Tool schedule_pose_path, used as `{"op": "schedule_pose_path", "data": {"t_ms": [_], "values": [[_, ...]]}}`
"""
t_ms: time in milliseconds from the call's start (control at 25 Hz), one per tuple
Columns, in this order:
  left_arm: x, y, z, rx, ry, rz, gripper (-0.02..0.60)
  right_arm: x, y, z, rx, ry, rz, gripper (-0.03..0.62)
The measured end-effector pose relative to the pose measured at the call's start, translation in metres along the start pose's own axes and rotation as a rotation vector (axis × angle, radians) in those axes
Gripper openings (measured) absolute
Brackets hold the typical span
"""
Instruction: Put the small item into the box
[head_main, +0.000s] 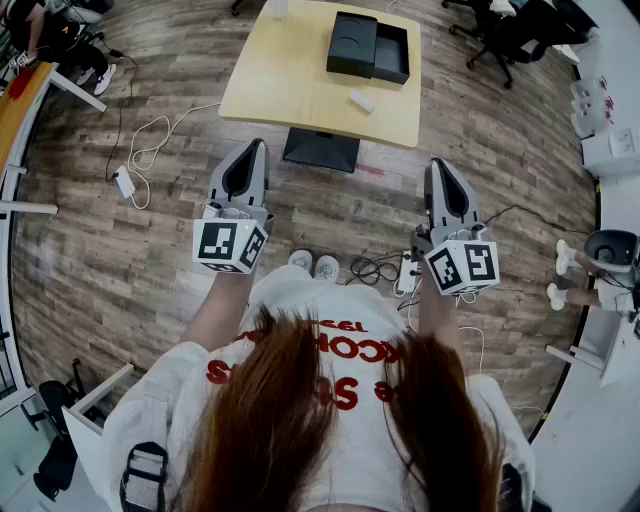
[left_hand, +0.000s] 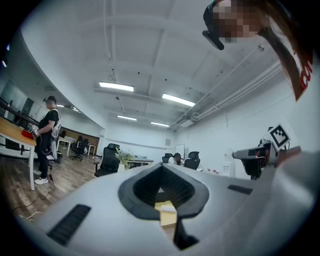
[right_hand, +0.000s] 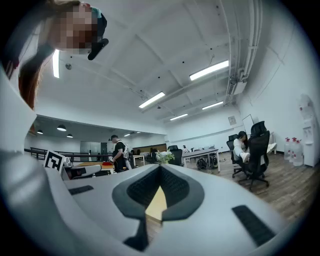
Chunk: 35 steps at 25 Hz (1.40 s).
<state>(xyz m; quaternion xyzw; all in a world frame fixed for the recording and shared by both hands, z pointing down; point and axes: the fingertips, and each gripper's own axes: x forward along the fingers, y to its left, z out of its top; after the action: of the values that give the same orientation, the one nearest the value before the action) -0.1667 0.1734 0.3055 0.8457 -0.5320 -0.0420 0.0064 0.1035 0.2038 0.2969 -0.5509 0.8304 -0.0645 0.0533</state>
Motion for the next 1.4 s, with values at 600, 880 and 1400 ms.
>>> {"op": "schedule_pose_path", "data": {"t_ms": [600, 880, 1400], "values": [[0.012, 0.0, 0.005, 0.009, -0.018, 0.053, 0.006, 0.016, -0.016, 0.01, 0.045, -0.042, 0.058, 0.005], [0.037, 0.013, -0.005, 0.001, -0.011, 0.055, 0.006, 0.038, -0.026, 0.004, 0.048, -0.031, 0.058, 0.005], [0.176, 0.065, -0.008, -0.027, -0.032, -0.059, 0.006, 0.147, -0.072, 0.021, 0.034, -0.062, -0.029, 0.005]]}}
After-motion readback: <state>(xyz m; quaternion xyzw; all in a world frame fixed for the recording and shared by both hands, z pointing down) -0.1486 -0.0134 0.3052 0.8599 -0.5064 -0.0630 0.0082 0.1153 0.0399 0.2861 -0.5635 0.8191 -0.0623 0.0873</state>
